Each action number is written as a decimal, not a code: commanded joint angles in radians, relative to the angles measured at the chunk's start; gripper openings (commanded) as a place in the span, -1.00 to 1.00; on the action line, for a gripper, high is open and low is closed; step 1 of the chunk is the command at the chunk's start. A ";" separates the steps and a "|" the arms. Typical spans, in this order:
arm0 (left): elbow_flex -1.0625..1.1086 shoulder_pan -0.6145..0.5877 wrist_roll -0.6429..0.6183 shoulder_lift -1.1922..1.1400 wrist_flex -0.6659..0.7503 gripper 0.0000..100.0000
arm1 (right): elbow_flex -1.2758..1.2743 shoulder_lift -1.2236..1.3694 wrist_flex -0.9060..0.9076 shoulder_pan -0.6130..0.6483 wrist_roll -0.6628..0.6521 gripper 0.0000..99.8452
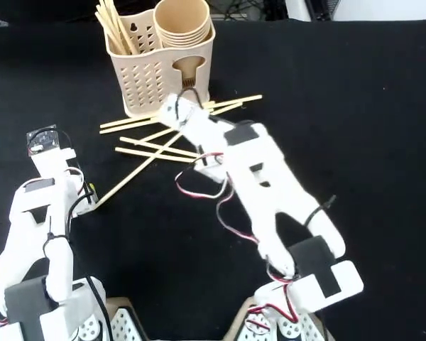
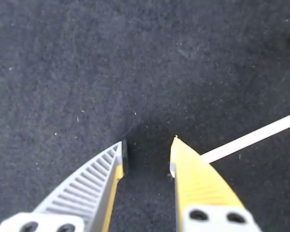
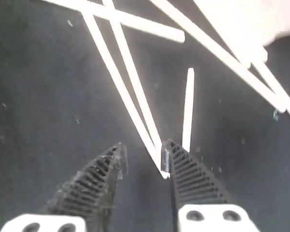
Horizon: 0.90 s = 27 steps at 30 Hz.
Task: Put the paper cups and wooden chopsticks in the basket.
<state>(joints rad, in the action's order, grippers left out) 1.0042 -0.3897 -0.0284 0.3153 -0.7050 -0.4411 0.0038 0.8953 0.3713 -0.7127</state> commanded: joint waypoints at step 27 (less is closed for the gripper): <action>-0.004 0.012 -0.008 0.005 0.011 -0.65 | 0.163 0.305 -0.023 0.029 -0.259 -0.90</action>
<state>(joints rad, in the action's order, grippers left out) 1.0073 -0.3897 -0.0284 0.3153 -0.7050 -0.3138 0.3168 0.8554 0.4066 -0.9291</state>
